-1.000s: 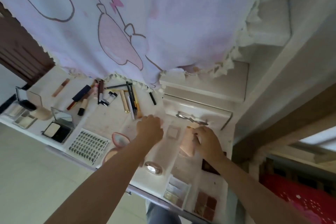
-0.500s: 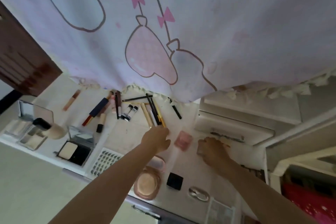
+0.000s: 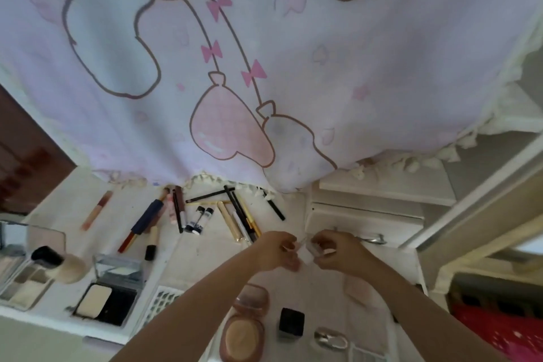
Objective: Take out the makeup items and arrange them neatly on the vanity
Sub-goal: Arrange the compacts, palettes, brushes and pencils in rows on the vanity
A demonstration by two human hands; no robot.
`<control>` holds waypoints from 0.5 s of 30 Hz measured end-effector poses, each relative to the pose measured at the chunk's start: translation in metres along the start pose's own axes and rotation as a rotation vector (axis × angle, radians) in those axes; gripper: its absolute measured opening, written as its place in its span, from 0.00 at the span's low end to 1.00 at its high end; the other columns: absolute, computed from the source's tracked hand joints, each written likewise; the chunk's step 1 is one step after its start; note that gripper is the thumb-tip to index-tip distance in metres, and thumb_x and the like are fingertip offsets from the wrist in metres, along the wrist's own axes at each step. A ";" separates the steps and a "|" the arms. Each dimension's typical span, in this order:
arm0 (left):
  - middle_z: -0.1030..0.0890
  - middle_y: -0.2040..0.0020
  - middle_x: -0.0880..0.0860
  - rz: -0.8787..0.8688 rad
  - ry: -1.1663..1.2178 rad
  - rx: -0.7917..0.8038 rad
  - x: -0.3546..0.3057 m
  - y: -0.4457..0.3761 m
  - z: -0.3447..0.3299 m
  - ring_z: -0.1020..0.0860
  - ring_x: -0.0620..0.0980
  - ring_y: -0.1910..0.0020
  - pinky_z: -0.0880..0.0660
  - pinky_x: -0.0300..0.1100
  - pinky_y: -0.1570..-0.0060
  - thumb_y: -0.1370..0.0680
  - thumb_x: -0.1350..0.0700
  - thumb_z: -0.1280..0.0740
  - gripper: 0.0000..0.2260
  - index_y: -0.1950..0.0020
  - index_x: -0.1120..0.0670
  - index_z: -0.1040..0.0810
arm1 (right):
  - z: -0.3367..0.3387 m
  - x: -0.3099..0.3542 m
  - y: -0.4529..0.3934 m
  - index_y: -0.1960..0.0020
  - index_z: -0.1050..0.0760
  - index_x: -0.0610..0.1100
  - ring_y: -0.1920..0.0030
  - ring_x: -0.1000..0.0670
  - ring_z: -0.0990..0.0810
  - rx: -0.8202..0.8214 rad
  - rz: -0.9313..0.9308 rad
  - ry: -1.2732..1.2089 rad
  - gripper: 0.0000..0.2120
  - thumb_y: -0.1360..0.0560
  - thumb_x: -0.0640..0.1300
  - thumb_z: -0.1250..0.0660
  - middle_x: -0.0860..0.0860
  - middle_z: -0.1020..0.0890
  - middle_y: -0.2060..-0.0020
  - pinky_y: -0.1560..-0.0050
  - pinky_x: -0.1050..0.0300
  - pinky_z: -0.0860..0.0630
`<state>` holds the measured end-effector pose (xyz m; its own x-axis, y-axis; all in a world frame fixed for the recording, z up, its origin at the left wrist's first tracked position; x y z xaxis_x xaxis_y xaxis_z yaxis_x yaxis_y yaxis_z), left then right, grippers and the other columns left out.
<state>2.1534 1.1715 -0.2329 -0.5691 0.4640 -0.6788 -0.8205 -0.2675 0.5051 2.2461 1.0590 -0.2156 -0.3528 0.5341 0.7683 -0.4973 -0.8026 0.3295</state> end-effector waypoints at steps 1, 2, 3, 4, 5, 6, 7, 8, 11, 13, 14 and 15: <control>0.21 0.47 0.54 -0.006 0.061 0.022 0.000 -0.001 -0.003 0.22 0.52 0.44 0.26 0.34 0.46 0.24 0.60 0.34 0.13 0.40 0.60 0.25 | 0.001 0.002 0.002 0.45 0.23 0.40 0.51 0.55 0.22 0.007 0.000 -0.042 0.15 0.32 0.36 0.29 0.54 0.22 0.55 0.54 0.69 0.25; 0.20 0.51 0.56 -0.010 0.143 0.025 0.000 0.000 -0.005 0.20 0.53 0.47 0.24 0.40 0.44 0.23 0.62 0.36 0.10 0.44 0.62 0.23 | 0.001 0.003 0.003 0.47 0.22 0.40 0.53 0.55 0.21 0.012 0.003 -0.085 0.13 0.31 0.37 0.29 0.54 0.21 0.57 0.54 0.68 0.24; 0.19 0.52 0.59 0.002 0.238 0.013 0.002 -0.001 -0.005 0.18 0.54 0.51 0.23 0.45 0.44 0.23 0.64 0.38 0.10 0.45 0.66 0.24 | 0.002 0.002 0.003 0.49 0.22 0.40 0.54 0.54 0.21 0.014 0.001 -0.126 0.10 0.30 0.38 0.29 0.54 0.20 0.59 0.52 0.64 0.23; 0.19 0.51 0.62 0.025 0.329 0.011 0.005 -0.001 -0.006 0.17 0.53 0.55 0.21 0.46 0.46 0.22 0.64 0.39 0.11 0.43 0.67 0.24 | 0.003 0.002 0.004 0.51 0.21 0.39 0.55 0.53 0.20 0.015 -0.015 -0.183 0.08 0.30 0.37 0.30 0.53 0.20 0.60 0.51 0.59 0.22; 0.19 0.51 0.63 0.042 0.398 0.026 0.007 -0.001 -0.007 0.17 0.50 0.59 0.20 0.43 0.50 0.22 0.65 0.39 0.11 0.41 0.68 0.25 | 0.005 0.000 0.004 0.51 0.22 0.38 0.57 0.52 0.20 0.011 -0.053 -0.262 0.07 0.29 0.37 0.31 0.51 0.21 0.60 0.52 0.58 0.21; 0.20 0.51 0.62 0.053 0.452 0.047 0.009 0.000 -0.010 0.17 0.47 0.62 0.20 0.39 0.55 0.22 0.65 0.39 0.12 0.40 0.67 0.26 | 0.005 -0.003 0.005 0.51 0.22 0.36 0.58 0.51 0.21 -0.004 -0.098 -0.363 0.06 0.27 0.36 0.33 0.49 0.21 0.61 0.55 0.61 0.20; 0.20 0.53 0.60 0.066 0.498 0.061 0.011 0.001 -0.013 0.18 0.45 0.64 0.20 0.36 0.58 0.21 0.65 0.39 0.12 0.39 0.67 0.27 | 0.004 -0.007 0.005 0.51 0.23 0.35 0.60 0.51 0.21 -0.032 -0.139 -0.445 0.05 0.25 0.35 0.35 0.47 0.21 0.61 0.58 0.63 0.20; 0.20 0.55 0.58 0.078 0.544 0.067 0.014 0.001 -0.016 0.18 0.44 0.65 0.20 0.34 0.60 0.21 0.65 0.40 0.12 0.39 0.66 0.27 | 0.003 -0.013 0.005 0.51 0.24 0.36 0.61 0.51 0.21 -0.075 -0.179 -0.505 0.05 0.24 0.35 0.38 0.46 0.21 0.61 0.61 0.65 0.20; 0.20 0.60 0.56 0.136 0.546 0.094 0.022 -0.002 -0.030 0.19 0.41 0.68 0.21 0.33 0.61 0.21 0.64 0.40 0.11 0.40 0.65 0.26 | -0.006 -0.031 0.004 0.51 0.26 0.37 0.64 0.50 0.22 -0.146 -0.296 -0.502 0.06 0.22 0.36 0.42 0.46 0.21 0.64 0.65 0.63 0.21; 0.22 0.60 0.53 0.157 0.414 0.146 0.025 -0.003 -0.043 0.21 0.41 0.67 0.22 0.33 0.61 0.21 0.63 0.40 0.09 0.42 0.61 0.27 | -0.013 -0.043 0.000 0.51 0.27 0.38 0.64 0.51 0.23 -0.145 -0.343 -0.371 0.06 0.22 0.37 0.42 0.47 0.20 0.64 0.65 0.62 0.24; 0.24 0.59 0.53 0.153 0.322 0.164 0.024 -0.005 -0.048 0.22 0.43 0.65 0.24 0.34 0.60 0.21 0.63 0.40 0.07 0.44 0.60 0.27 | -0.015 -0.046 -0.002 0.51 0.26 0.40 0.63 0.52 0.23 -0.134 -0.351 -0.294 0.05 0.22 0.37 0.41 0.47 0.20 0.63 0.65 0.63 0.26; 0.24 0.57 0.53 0.138 0.206 0.170 0.023 -0.007 -0.049 0.23 0.46 0.62 0.25 0.35 0.59 0.22 0.63 0.40 0.06 0.46 0.60 0.28 | -0.017 -0.049 -0.005 0.51 0.26 0.40 0.61 0.51 0.23 -0.122 -0.353 -0.224 0.05 0.23 0.36 0.41 0.46 0.20 0.60 0.65 0.63 0.28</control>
<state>2.1436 1.1421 -0.2781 -0.6879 0.2469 -0.6825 -0.7237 -0.1628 0.6706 2.2521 1.0411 -0.2639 0.0291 0.6885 0.7246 -0.6515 -0.5367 0.5361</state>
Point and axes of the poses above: each hand's wrist, its own y-axis away from the middle knuckle, its own z-axis out of the back of the hand, x = y × z, the point moved 6 cm from there along -y, towards the middle knuckle
